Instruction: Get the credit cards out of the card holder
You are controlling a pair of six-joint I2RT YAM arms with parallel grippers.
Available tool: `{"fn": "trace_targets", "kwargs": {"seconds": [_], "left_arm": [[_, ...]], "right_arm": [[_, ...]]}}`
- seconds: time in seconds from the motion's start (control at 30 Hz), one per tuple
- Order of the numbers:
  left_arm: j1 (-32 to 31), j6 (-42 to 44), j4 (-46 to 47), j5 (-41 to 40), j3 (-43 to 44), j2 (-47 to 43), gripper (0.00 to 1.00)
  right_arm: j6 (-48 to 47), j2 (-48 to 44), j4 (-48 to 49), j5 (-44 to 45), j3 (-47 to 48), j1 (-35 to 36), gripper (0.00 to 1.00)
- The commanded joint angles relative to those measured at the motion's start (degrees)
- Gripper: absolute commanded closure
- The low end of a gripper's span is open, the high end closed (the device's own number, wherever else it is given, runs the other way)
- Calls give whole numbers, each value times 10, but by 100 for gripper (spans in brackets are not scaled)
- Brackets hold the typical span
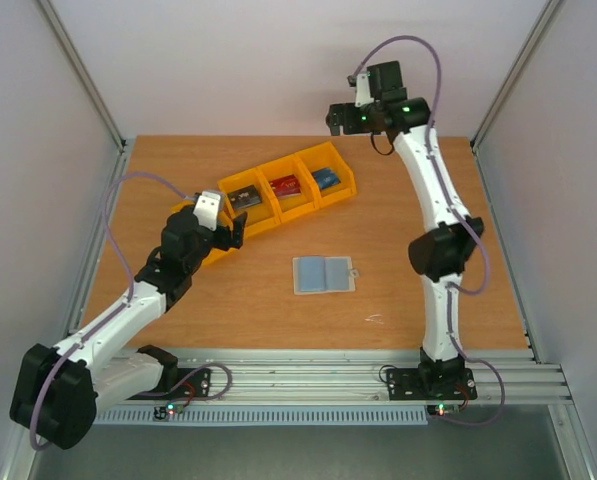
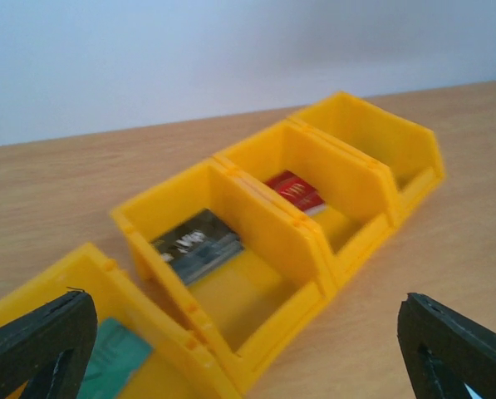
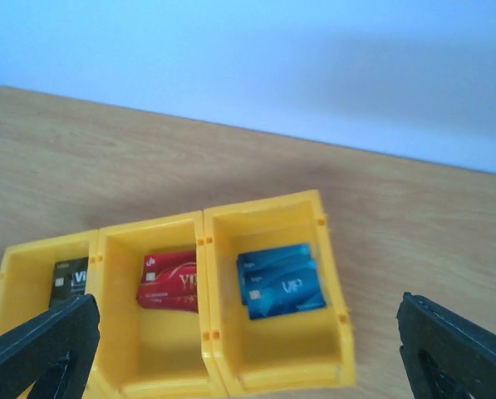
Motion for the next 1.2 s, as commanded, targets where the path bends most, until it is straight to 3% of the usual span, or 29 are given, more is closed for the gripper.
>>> {"fn": "trace_targets", "kwargs": {"seconds": [0.0,0.03,0.13,0.27,0.47,0.57,0.73,0.87,0.93,1.07,1.17], "left_arm": [[6,-1,79,-146,-25,-22,1],[10,-3,102,-165,-38,-25,1],[35,23,196,-193,-87,-25,1],[85,8,179,-255,-95,-11,1],[191,-36,202,-255,-114,26,1],[217,-41,207,-226,-118,44,1],[241,-56,192,-172,-125,57,1],[241,-112,216,-211,-137,54,1],[241,-128,214,-200,-135,61,1],[241,-112,228,-160,-138,79,1],[241,-80,291,-136,-154,99,1]], "right_arm": [[-63,-160,66,68,-176,-10,1],[-65,-208,104,70,-218,-15,1],[-57,-355,244,71,-470,-54,1],[-36,-525,417,95,-738,-117,1],[-23,-655,533,157,-974,-154,2],[-7,-672,576,166,-1054,-153,1],[-9,-661,729,174,-1188,-153,2],[-14,-608,803,179,-1230,-166,2],[-24,-580,883,160,-1254,-170,1],[-55,-498,1094,136,-1314,-170,2],[-61,-448,1157,123,-1324,-171,1]]}}
